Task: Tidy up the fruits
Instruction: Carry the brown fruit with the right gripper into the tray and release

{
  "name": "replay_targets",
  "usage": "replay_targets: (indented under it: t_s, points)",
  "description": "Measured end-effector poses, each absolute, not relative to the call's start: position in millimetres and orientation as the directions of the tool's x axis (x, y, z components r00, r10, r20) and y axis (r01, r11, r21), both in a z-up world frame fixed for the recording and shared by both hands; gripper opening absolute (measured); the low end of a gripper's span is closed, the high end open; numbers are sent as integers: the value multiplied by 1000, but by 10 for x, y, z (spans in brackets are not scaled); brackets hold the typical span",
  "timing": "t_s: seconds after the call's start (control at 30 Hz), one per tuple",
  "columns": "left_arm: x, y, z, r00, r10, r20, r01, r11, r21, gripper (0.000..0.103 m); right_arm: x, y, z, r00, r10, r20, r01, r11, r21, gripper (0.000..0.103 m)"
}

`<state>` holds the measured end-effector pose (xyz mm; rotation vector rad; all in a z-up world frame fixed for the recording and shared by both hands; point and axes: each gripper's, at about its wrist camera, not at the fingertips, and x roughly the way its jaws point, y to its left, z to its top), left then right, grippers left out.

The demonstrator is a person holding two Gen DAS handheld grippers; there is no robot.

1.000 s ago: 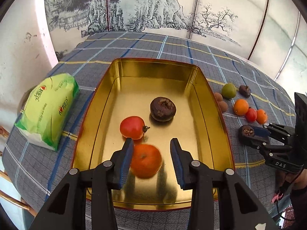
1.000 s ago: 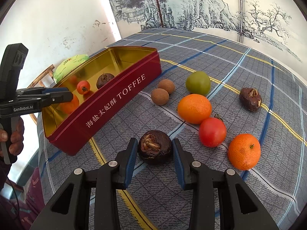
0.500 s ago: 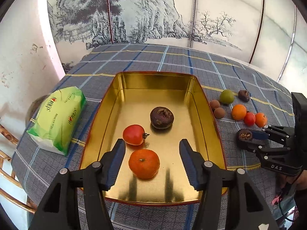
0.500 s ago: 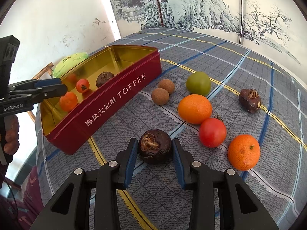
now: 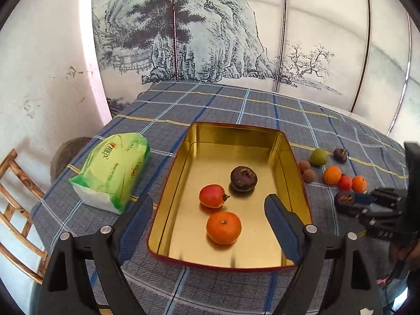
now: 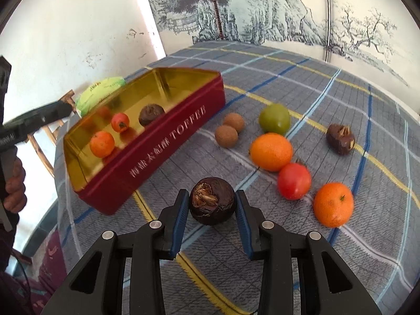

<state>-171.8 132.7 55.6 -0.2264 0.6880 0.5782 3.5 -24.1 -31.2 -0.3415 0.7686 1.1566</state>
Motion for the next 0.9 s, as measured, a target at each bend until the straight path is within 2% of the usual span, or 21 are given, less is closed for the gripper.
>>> replay_targets:
  t_s: [0.37,0.67,0.9]
  points:
    - [-1946,1314,629,627,433,-648,-577,817,-13,89,-178,306,227,104,744,-660,-953,264,147,37]
    - [-2020,1302,635,625,447,-640,-572,820,14,92,-268,1139,263,7,708,-707,-969,180,171,37]
    - [-2022,1301,594,614,460,-641,-569,821,44,95,-222,1667,113,-2,634,-773,-963,206,171,37]
